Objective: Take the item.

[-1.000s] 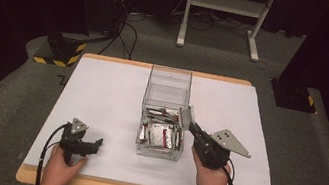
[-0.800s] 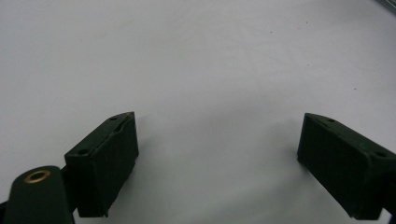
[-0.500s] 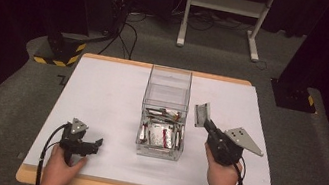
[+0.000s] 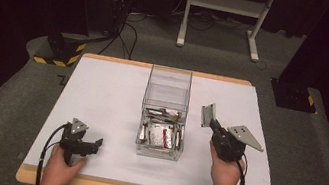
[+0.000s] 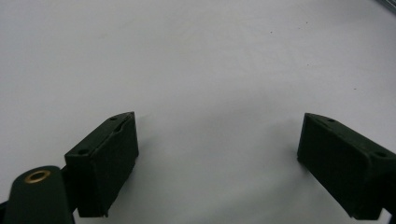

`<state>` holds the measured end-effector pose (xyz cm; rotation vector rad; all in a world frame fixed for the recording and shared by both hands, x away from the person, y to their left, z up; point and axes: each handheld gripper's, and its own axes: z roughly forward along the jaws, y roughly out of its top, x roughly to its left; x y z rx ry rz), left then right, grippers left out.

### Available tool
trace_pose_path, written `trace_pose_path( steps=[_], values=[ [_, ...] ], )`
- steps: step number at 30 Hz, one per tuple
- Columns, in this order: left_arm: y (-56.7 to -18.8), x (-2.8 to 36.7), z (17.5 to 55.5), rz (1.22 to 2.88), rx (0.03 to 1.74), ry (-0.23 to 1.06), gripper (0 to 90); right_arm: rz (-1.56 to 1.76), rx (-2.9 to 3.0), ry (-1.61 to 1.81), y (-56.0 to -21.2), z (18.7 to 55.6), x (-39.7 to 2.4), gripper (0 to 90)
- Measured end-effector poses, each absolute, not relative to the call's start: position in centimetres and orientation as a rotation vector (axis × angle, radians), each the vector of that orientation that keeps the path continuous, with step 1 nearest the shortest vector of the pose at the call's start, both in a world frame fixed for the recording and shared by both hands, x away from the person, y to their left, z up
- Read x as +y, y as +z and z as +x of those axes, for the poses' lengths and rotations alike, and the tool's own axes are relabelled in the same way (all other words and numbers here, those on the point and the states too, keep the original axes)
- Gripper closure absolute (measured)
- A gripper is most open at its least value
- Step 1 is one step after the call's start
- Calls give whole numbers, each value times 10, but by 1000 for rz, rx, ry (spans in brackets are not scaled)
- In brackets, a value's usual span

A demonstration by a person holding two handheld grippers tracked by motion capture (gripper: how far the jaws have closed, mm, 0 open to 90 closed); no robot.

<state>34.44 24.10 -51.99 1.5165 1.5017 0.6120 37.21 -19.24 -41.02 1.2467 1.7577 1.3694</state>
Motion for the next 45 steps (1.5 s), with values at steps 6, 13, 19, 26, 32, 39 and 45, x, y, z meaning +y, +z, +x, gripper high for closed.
trace_pose_path(
  steps=[6, 13, 19, 26, 32, 39, 45],
  values=[
    [-520, 241, 344, 1516, 1502, 612, 125, 1275, 1784, 1318, -422, 380, -193, 895],
    [-520, 241, 344, 1515, 1502, 612, 125, 1309, 1795, 1274, -432, 386, -196, 895],
    [-520, 241, 344, 1516, 1502, 612, 125, 1339, 1809, 1240, -443, 391, -197, 895],
    [-520, 241, 344, 1514, 1502, 613, 126, 1360, 1831, 1205, -451, 394, -197, 894],
    [-520, 241, 344, 1516, 1501, 612, 126, 1382, 1841, 1176, -458, 396, -197, 894],
    [-520, 241, 344, 1517, 1501, 613, 126, 1406, 1858, 1153, -463, 399, -198, 892],
    [-520, 241, 344, 1515, 1502, 612, 126, 1428, 1868, 1123, -469, 403, -199, 891]
  ],
)
